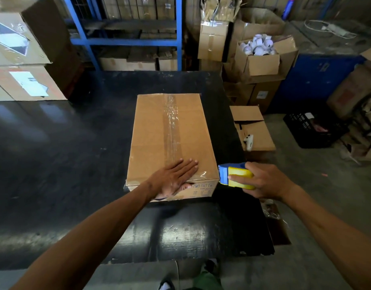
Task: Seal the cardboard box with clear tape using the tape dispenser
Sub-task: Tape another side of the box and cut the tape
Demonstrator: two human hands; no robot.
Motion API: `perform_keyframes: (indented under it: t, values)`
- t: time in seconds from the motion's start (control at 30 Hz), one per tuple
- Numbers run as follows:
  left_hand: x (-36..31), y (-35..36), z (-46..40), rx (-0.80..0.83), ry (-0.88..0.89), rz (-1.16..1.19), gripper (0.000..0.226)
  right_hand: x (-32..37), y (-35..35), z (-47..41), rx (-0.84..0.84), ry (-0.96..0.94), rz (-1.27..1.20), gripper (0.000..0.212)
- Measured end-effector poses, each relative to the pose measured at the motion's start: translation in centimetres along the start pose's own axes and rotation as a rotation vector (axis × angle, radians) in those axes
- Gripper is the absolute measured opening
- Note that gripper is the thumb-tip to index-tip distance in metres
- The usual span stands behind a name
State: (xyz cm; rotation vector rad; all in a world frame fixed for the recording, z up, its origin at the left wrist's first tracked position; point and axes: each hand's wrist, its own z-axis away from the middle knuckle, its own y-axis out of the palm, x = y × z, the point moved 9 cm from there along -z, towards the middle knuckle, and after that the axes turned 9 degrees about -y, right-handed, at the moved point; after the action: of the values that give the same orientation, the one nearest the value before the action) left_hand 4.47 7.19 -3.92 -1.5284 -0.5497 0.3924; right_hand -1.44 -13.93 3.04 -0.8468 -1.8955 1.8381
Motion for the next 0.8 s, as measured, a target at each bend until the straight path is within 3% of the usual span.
perform_keyframes:
  t: [0.2, 0.37, 0.57, 0.67, 0.8]
  values:
    - [-0.5, -0.6, -0.1, -0.026, 0.028, -0.002, 0.065, 1.8, 1.2, -0.1, -0.029, 0.074, 0.140, 0.056]
    - [-0.5, -1.0, -0.4, -0.026, -0.022, 0.037, 0.066, 2.0, 2.9, -1.2, -0.013, 0.387, -0.017, 0.049]
    - [-4.9, -2.2, -6.2, -0.061, -0.077, 0.089, 0.072, -3.7, 4.4, 1.8, -0.093, 0.932, -0.495, 0.059]
    - [-5.6, -1.0, -7.3, -0.011, -0.225, 0.155, 0.073, -4.7, 5.8, 2.2, -0.209, 1.082, -0.728, 0.049]
    - [-5.3, -0.1, -7.3, -0.001, -0.278, 0.127, 0.074, -4.4, 9.6, 2.8, -0.124, 1.206, -0.844, 0.041]
